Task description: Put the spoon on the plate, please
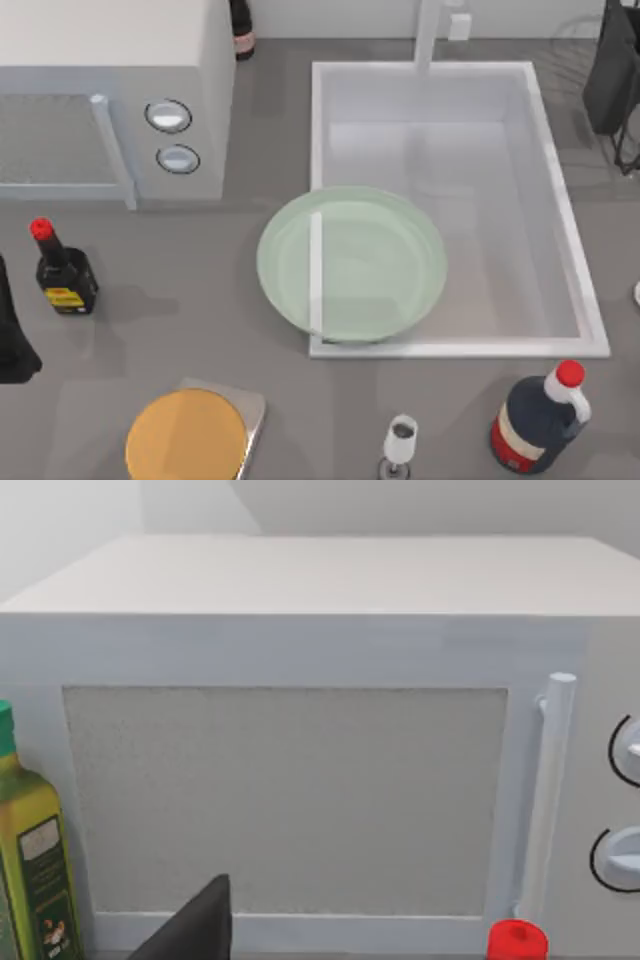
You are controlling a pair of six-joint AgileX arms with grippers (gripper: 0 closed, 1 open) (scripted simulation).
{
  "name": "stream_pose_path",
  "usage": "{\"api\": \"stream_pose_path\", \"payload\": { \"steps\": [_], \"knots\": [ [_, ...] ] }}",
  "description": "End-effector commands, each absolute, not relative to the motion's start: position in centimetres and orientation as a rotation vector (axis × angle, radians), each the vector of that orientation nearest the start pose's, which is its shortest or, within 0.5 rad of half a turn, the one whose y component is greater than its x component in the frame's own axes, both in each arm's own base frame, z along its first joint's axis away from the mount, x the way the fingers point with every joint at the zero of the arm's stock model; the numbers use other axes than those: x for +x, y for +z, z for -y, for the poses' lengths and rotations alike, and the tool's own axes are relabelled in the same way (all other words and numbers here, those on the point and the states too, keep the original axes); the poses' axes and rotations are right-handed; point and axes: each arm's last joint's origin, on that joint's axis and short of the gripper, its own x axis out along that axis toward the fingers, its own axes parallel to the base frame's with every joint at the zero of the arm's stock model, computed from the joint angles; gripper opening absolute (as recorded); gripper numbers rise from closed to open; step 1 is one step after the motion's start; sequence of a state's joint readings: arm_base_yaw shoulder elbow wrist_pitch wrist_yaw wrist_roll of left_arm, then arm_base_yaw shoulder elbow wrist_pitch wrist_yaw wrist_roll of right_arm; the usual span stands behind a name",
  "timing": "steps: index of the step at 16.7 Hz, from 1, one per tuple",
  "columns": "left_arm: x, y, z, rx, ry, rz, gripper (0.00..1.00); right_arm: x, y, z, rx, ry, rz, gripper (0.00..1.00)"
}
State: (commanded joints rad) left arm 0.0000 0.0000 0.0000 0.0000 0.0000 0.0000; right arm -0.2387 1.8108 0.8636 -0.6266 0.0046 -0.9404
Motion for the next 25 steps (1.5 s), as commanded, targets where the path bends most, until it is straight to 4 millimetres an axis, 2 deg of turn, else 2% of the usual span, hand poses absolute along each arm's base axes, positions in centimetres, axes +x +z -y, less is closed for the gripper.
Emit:
{"api": "stream_pose_path", "payload": {
  "steps": [5, 6, 13, 14, 16, 18, 25],
  "knots": [
    [10.6, 16.0, 0.1, 0.000, 0.000, 0.000, 1.00, 27.2, 9.3, 6.5, -0.554, 0.551, -1.504, 0.02],
    [10.6, 16.0, 0.1, 0.000, 0.000, 0.000, 1.00, 27.2, 9.3, 6.5, -0.554, 0.551, -1.504, 0.00],
    [10.6, 16.0, 0.1, 0.000, 0.000, 0.000, 1.00, 27.2, 9.3, 6.5, -0.554, 0.551, -1.504, 0.00],
    [10.6, 16.0, 0.1, 0.000, 0.000, 0.000, 1.00, 27.1, 11.5, 6.4, -0.529, 0.538, -1.487, 0.00],
    [10.6, 16.0, 0.1, 0.000, 0.000, 0.000, 1.00, 27.2, 11.8, 6.4, -0.529, 0.537, -1.487, 0.00],
    [10.6, 16.0, 0.1, 0.000, 0.000, 0.000, 1.00, 27.5, 13.2, 6.5, -0.530, 0.539, -1.486, 0.00],
    [10.6, 16.0, 0.1, 0.000, 0.000, 0.000, 1.00, 27.2, 20.7, 6.4, -0.525, 0.544, -1.496, 0.00]
  ]
}}
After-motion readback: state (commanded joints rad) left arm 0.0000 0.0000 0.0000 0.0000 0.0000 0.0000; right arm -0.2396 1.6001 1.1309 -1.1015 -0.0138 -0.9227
